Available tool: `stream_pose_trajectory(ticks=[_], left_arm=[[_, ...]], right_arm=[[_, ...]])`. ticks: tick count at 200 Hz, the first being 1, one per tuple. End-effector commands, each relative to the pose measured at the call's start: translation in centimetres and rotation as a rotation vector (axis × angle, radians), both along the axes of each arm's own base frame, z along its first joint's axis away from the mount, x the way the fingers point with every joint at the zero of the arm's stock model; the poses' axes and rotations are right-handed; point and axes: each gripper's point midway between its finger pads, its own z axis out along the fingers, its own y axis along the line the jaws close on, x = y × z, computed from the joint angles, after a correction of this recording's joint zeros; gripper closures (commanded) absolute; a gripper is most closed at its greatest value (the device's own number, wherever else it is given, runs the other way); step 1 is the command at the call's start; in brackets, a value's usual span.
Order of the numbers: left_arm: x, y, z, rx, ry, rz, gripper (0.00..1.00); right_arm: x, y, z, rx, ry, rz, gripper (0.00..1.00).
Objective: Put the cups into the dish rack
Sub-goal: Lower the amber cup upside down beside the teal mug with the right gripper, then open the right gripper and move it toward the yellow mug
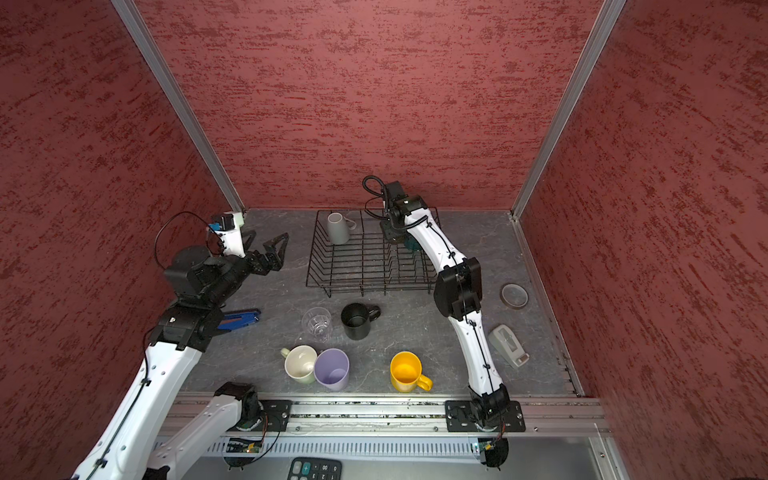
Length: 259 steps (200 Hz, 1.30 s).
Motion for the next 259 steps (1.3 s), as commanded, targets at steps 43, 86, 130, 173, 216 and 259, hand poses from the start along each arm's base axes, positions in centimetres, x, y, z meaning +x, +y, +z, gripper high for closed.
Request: stream_pose_trajectory(ticks=[43,86,130,173,216,259], left_arm=[[0.1,-0.1,-0.7,-0.014,0.018,-0.014,0.0],[0.2,0.0,-0.9,-0.023,0.027,-0.014,0.0],[0.3,0.2,-0.9,-0.032,0.028,-0.011,0.0],[0.3,0.3,-0.8,-0.049,0.03,-0.016,0.0],[0.2,0.3,-0.9,-0.049,0.031,-0.016,0.0],[0.2,0.6,-0.9,-0.05,0.03,-0.005,0.0]], right_arm=[[0.7,0.3,-2.2,0.022,0.034,-0.009,0.81],[1.3,0.9,-0.2,0.067,-0.014,-0.015,0.53],[1.4,1.7,4.9,0.159,-0.104,-0.011,0.34],[1.0,1.6,5.4,0.168,-0.096,-0.014,0.27],[0.9,1.1,4.6,0.154,-0.075,-0.042,0.28],[-2.0,0.4,12.3,0.206,-0.178,-0.046,0.28]])
